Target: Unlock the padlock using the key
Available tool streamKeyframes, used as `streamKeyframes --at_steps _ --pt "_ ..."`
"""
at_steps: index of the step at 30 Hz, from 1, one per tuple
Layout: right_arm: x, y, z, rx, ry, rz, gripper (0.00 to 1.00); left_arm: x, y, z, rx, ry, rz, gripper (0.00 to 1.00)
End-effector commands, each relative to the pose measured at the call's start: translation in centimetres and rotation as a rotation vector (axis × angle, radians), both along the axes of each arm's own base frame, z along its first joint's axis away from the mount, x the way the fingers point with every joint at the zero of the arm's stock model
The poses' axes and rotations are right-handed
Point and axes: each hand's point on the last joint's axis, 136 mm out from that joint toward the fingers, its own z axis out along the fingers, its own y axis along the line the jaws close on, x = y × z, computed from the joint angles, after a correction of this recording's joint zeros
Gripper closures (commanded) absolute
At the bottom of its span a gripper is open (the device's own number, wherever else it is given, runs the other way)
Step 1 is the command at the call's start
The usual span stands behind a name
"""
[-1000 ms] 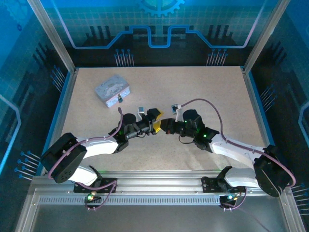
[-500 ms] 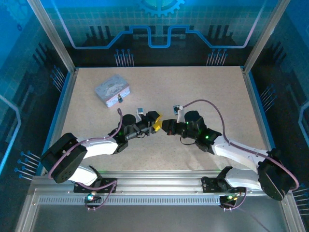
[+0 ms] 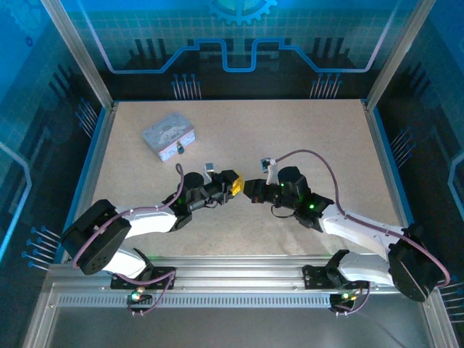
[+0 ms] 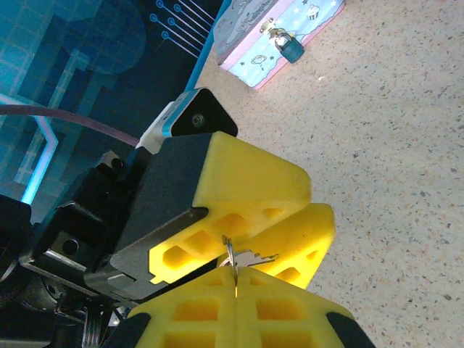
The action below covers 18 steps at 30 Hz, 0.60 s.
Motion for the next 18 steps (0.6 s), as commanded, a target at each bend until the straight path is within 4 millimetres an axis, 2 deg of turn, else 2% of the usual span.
streamKeyframes --at_steps 1,14,18 --pt "-0.47 -0.14 -0.18 -0.01 -0.01 -0.002 1.0 -0.18 0.22 1.02 -0.016 -0.032 0.011 0.76" --pt "-0.49 -0.39 0.0 -0.006 -0.015 -0.008 1.0 -0.25 0.51 0.89 0.009 -0.043 0.018 1.0" --pt "-0.54 -0.87 0.0 -0.003 -0.02 -0.011 0.99 -0.24 0.86 1.52 0.04 -0.088 0.026 1.0"
